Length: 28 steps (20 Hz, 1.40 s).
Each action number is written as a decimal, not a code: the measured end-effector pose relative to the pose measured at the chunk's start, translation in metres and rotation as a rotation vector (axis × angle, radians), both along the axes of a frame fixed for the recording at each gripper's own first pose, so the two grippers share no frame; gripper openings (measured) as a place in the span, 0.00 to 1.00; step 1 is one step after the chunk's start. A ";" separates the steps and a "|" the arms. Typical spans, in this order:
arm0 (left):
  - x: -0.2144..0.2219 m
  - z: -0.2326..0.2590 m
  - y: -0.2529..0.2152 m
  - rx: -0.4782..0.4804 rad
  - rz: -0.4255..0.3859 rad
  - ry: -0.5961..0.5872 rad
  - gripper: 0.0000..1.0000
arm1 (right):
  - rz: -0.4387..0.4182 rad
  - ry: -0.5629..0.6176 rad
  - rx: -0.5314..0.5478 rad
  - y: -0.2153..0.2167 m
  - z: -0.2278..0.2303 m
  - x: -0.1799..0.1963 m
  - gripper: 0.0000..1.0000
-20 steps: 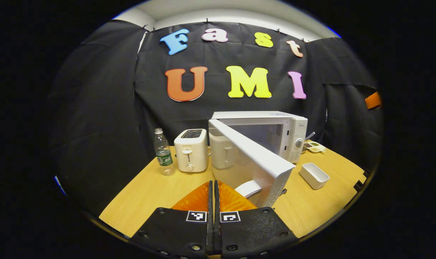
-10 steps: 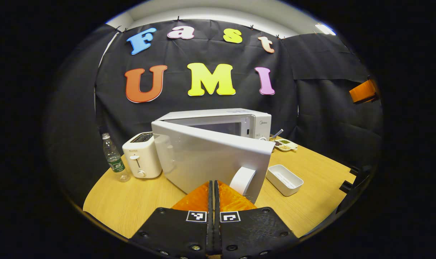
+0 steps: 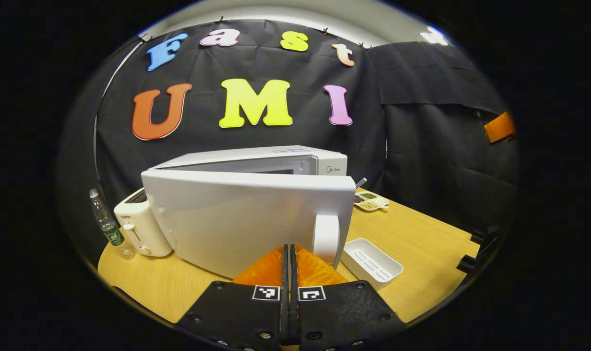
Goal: Open the microwave oven with the left hand, put the food in, and close the microwave oven.
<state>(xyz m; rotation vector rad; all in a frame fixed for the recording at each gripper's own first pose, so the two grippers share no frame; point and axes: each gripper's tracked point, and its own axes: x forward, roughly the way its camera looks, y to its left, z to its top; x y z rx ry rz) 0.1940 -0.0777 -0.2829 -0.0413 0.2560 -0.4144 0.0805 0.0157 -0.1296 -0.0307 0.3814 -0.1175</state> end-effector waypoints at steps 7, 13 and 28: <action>0.058 -0.008 -0.034 0.002 -0.004 0.008 0.00 | -0.044 0.002 0.015 -0.027 -0.001 0.023 1.00; 0.105 -0.005 -0.052 0.006 0.033 0.003 0.00 | -0.042 0.029 0.019 -0.048 -0.008 0.045 1.00; 0.127 -0.006 -0.048 0.028 0.134 0.046 0.00 | 0.043 0.060 0.025 -0.056 -0.009 0.076 1.00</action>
